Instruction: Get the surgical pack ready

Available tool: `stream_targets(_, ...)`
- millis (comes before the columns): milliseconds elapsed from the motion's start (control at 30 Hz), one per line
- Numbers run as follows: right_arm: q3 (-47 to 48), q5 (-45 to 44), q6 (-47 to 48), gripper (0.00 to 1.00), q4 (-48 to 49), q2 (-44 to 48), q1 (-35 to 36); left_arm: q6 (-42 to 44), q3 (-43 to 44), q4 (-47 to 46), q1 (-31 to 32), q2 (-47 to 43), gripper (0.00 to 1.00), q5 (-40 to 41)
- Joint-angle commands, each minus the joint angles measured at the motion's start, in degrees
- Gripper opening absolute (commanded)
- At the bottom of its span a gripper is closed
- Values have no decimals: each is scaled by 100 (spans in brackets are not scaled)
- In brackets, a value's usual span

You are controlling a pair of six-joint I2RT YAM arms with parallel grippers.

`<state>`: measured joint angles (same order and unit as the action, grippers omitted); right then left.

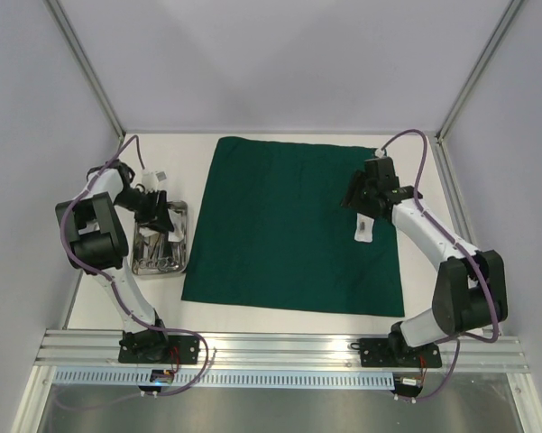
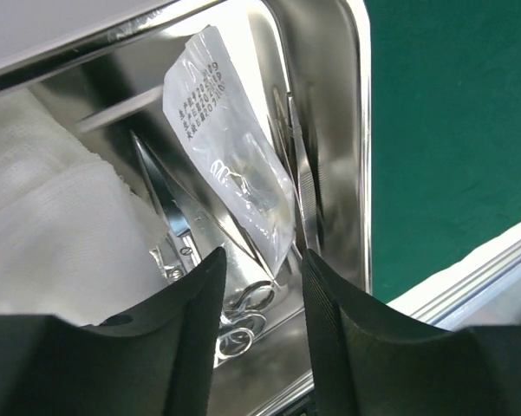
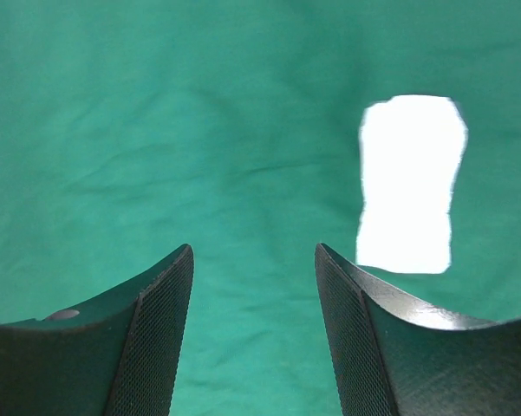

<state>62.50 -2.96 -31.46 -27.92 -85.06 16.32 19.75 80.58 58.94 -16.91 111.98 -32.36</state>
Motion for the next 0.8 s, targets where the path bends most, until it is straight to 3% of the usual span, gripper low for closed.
stream_targets(0,-159,24,228,61,-161,95,-418,56,266,48,-32,-203,50,194)
stream_targets(233,-256,-55,386,58,-205,-221,-1086,91,389,13,-23,-624,62,678)
stream_targets(767,-291,533,518,45,138,-1689,-1350,143,73,276,-23,-1363,63,441)
